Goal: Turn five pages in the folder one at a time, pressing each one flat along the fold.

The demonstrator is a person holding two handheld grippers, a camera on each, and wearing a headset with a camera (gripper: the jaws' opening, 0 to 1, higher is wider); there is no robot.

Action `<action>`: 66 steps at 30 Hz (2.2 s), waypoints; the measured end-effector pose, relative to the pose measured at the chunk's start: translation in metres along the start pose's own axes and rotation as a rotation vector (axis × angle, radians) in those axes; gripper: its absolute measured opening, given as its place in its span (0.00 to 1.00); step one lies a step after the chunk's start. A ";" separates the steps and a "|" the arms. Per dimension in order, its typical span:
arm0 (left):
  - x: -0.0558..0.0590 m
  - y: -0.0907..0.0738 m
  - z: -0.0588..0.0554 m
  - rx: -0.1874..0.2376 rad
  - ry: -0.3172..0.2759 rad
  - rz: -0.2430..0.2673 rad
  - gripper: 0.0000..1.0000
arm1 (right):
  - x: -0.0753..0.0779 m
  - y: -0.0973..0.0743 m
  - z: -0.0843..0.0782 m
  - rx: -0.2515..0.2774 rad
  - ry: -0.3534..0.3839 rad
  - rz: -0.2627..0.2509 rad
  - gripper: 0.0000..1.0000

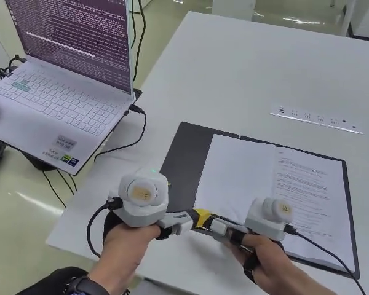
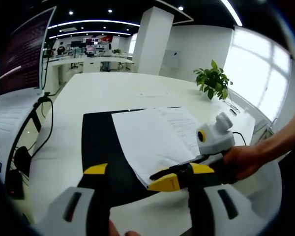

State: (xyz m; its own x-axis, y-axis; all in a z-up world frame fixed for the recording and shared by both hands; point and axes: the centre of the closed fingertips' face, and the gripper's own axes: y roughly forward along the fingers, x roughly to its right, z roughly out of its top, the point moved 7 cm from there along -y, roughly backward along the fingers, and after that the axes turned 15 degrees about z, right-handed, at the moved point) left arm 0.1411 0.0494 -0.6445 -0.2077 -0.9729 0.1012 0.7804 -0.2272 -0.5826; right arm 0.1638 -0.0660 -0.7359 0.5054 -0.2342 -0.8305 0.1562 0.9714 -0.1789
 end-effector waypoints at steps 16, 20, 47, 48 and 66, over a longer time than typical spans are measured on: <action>-0.005 0.021 0.004 -0.017 0.052 0.006 0.51 | -0.019 -0.042 0.006 -0.126 -0.253 -0.049 0.44; -0.002 0.026 0.004 -0.019 0.060 0.000 0.46 | -0.017 -0.065 0.000 -0.141 -0.273 -0.074 0.43; 0.020 0.080 -0.044 -0.205 0.078 -0.019 0.00 | 0.002 -0.139 0.007 -0.018 -0.212 -0.197 0.41; 0.020 0.080 -0.046 -0.211 0.079 -0.016 0.00 | 0.002 -0.139 0.007 -0.016 -0.211 -0.198 0.41; 0.019 0.082 -0.059 -0.303 0.148 0.055 0.00 | 0.016 -0.134 0.025 -0.001 -0.210 -0.202 0.35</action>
State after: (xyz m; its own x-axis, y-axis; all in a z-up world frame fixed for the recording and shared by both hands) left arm 0.1664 0.0150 -0.7382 -0.2708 -0.9617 -0.0422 0.5867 -0.1301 -0.7993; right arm 0.1727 -0.2008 -0.7119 0.6291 -0.4260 -0.6502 0.2708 0.9041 -0.3304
